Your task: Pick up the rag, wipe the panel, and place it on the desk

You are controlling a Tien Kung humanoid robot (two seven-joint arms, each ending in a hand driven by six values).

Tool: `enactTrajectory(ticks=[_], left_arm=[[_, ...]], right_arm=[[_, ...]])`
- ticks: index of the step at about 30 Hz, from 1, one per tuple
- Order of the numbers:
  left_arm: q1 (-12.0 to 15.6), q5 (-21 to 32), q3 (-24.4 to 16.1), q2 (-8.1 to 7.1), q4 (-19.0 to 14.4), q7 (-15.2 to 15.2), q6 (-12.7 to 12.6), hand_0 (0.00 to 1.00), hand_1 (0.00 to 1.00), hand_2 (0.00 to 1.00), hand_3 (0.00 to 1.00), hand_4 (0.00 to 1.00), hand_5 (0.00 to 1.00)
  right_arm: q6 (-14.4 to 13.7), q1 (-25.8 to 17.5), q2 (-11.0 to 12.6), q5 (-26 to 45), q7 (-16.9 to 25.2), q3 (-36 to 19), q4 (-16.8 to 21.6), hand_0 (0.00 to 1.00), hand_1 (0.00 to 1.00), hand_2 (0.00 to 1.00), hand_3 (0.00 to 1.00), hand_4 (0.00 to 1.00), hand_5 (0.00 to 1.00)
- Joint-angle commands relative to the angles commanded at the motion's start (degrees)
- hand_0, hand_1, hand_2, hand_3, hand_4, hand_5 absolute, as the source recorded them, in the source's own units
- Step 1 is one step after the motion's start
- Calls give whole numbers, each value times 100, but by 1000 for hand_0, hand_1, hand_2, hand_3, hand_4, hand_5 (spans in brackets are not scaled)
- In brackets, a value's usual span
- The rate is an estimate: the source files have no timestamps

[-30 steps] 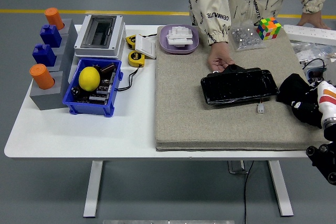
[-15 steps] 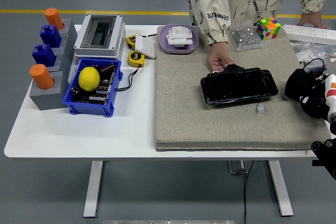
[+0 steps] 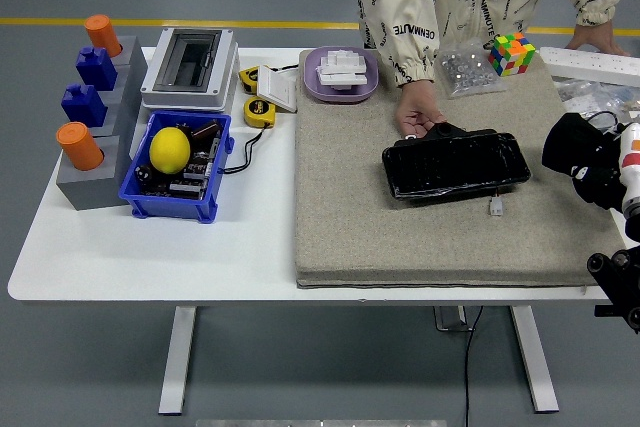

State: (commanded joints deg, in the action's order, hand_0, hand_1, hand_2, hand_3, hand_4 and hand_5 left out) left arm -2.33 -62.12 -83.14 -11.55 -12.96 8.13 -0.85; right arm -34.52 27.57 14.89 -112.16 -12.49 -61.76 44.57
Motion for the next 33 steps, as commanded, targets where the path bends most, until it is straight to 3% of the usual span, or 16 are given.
enactTrajectory(ticks=[22, 33], left_arm=[[-8, -1, -38, 11, 3, 4, -3, 608, 641, 656, 562, 630, 443], [-24, -16, -48, -2, 5, 2, -6, 608, 642, 657, 562, 629, 443]], right_arm=[[-89, 250, -580, 68, -66, 176, -20, 286, 387, 420, 437, 975, 79], [-76, 356, -757, 133, -122, 816, 31, 287, 387, 419, 437, 974, 73]])
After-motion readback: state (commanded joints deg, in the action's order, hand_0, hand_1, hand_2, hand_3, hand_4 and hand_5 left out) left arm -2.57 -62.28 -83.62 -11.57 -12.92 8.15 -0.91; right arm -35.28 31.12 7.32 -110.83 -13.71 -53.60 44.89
